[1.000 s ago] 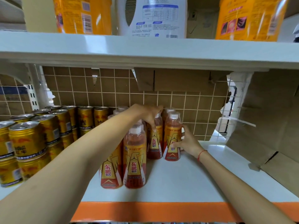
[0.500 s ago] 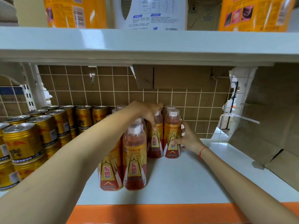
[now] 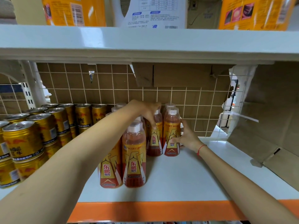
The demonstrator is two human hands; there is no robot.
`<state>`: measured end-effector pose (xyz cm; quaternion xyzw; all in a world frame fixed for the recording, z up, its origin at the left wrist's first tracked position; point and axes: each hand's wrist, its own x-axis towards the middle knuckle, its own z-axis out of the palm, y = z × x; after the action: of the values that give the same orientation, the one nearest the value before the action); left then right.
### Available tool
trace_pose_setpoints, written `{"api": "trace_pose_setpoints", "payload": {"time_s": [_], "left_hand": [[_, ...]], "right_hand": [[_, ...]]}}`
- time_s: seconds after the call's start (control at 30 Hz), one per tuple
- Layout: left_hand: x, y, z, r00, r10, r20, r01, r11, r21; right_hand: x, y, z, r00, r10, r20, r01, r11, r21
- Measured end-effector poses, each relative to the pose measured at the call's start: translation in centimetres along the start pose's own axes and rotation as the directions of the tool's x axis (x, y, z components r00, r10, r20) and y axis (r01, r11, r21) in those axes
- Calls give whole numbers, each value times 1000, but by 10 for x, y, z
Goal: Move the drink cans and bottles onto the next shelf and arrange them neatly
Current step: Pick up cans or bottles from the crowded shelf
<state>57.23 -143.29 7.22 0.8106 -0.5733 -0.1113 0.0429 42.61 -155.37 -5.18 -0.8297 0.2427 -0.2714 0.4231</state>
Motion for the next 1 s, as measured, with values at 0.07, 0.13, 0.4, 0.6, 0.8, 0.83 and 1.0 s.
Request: {"api": "trace_pose_setpoints", "payload": {"time_s": [0.07,0.13,0.4,0.6,0.8,0.83,1.0], "left_hand": [[0,0,0,1000,-1,0,1,1000,-7],[2,0,0,1000,1,-1,-1,1000,-10],[2,-1,1,1000,17,3,-18,999,33],[1,0,1,1000,13,1,-13,997,79],[-9,0,-2,999,-35,-5,36,999,21],[-13,-1,-3,999,-40,-19,40,999,-7],[-56,2,-3,990,-7,-141,2,1000,-31]], "right_hand": [[0,0,0,1000,6,8,-6,1000,3],[0,-1,-1,1000,14,18,-14,1000,7],[-2,0,0,999,37,-3,-37,999,5],[-8,-6,0,998,50,35,-52,998,40],[-22,-19,-6,997,49,55,-50,999,18],[-26,-22,-9,998,42,41,-43,999,10],[-54,-43,-15,998,-70,8,70,993,-98]]}}
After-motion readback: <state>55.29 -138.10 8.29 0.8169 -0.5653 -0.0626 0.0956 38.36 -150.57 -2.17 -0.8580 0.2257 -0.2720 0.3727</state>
